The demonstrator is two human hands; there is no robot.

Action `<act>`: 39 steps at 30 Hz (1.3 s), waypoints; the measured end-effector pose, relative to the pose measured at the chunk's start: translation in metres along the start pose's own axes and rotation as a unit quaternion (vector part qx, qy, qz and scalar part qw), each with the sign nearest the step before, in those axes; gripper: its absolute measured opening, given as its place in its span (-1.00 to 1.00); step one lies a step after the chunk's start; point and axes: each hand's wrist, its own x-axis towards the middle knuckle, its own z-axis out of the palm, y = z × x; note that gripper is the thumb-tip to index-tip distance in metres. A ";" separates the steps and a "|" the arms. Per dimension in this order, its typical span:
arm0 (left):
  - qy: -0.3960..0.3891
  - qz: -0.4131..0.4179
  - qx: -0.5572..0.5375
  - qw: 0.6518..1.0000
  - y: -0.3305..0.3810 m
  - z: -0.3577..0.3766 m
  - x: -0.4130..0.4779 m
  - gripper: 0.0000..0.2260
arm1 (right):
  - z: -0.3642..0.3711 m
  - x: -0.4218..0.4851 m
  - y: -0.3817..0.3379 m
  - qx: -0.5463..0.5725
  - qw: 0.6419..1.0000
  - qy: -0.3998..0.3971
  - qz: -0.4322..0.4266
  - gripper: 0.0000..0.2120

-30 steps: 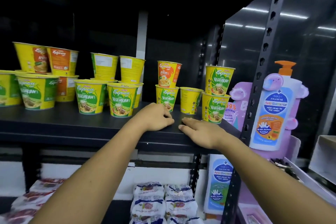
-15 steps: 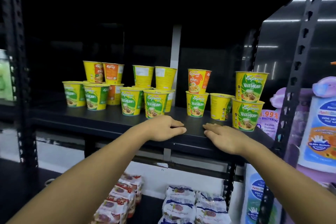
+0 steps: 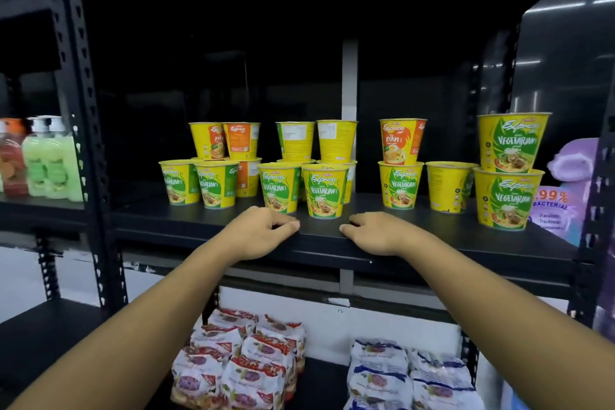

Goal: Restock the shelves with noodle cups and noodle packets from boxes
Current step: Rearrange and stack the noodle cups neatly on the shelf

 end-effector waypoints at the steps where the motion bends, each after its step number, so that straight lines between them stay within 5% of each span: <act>1: 0.001 -0.003 0.007 1.000 -0.009 -0.003 0.002 -0.68 | 0.000 0.003 -0.004 0.006 1.000 0.000 0.012 -0.38; 9: -0.040 -0.034 0.026 0.998 -0.060 -0.026 0.026 -0.59 | 0.001 0.030 -0.040 0.064 0.990 0.041 0.116 -0.36; 13: -0.015 -0.069 0.044 0.997 -0.080 -0.029 0.039 -0.38 | 0.008 0.044 -0.049 0.135 0.977 0.090 0.137 -0.25; 17: 0.000 -0.092 -0.048 0.995 -0.087 -0.027 0.060 -0.10 | 0.010 0.063 -0.054 0.244 0.946 0.136 0.162 -0.12; 21: 0.006 -0.120 -0.243 0.962 -0.088 -0.024 0.086 0.13 | 0.018 0.070 -0.056 0.296 0.923 0.188 0.157 -0.20; 28: 0.018 -0.038 -0.394 0.918 -0.085 -0.008 0.100 -0.32 | 0.026 0.072 -0.049 0.292 0.923 0.208 0.137 -0.35; 39: 0.084 -0.017 -0.431 0.898 -0.088 -0.009 0.093 -0.44 | 0.029 0.071 -0.051 0.213 0.940 0.222 0.148 -0.34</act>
